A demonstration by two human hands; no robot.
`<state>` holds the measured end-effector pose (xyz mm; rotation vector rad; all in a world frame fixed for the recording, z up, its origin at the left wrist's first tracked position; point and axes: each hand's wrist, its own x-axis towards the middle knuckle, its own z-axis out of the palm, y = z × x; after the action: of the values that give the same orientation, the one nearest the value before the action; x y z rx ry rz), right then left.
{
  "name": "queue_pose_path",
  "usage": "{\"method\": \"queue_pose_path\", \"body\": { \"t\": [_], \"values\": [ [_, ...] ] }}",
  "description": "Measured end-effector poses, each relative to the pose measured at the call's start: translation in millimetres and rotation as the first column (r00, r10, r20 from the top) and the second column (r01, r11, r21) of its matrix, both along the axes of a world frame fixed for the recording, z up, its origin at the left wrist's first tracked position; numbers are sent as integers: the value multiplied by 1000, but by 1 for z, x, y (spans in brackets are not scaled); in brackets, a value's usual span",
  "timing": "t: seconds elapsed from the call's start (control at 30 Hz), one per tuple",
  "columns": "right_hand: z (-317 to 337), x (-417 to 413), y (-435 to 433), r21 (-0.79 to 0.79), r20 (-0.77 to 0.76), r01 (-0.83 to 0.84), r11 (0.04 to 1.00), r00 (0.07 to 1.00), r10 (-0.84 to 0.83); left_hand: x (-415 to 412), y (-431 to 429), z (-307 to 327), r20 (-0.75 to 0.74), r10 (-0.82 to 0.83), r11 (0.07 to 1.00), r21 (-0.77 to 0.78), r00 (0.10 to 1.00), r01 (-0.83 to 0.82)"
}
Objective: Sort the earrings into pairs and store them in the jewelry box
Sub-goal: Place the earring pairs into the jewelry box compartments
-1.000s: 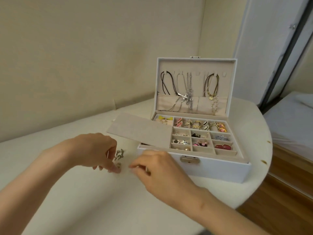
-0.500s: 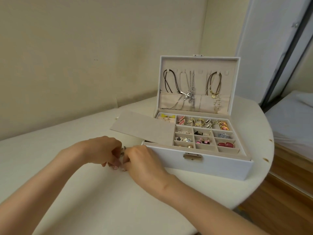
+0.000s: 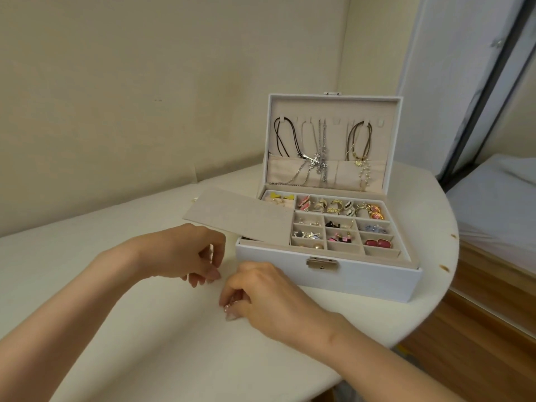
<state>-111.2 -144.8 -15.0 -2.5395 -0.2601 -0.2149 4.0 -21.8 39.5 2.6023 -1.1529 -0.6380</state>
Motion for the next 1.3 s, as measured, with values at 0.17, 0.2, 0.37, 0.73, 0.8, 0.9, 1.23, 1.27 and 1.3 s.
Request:
{"method": "queue_pose_path", "body": {
  "t": [0.17,0.2,0.37,0.73,0.8,0.9,1.23,1.27,1.3],
  "values": [
    [4,-15,-10,-24,47,22,999,999,-21,-18,-5,14,-61,-80,987,-142,995,70],
    [6,-18,-13,-9,57,40,999,998,-39,-21,-7,17,-62,-79,978,-199,995,65],
    [20,-33,-39,193,88,95,977,990,-113,-30,-23,26,-98,-79,884,-467,992,24],
    [62,-52,-124,386,136,353,853,892,-431,-45,-95,22,198,-145,823,-520,970,229],
    [63,-50,-136,375,97,386,843,888,-450,-46,-107,21,226,-159,824,-506,961,256],
    [62,-47,-144,377,27,390,840,902,-431,-43,-119,20,249,-152,824,-502,957,261],
    [56,-30,-133,318,-133,250,914,967,-218,-25,-121,17,243,-96,825,-523,965,213],
    [55,-28,-133,309,-131,248,918,967,-217,-23,-120,17,240,-87,827,-523,967,204],
    [55,-27,-132,298,-124,246,922,968,-219,-21,-119,17,237,-79,829,-524,968,196]
  ]
}}
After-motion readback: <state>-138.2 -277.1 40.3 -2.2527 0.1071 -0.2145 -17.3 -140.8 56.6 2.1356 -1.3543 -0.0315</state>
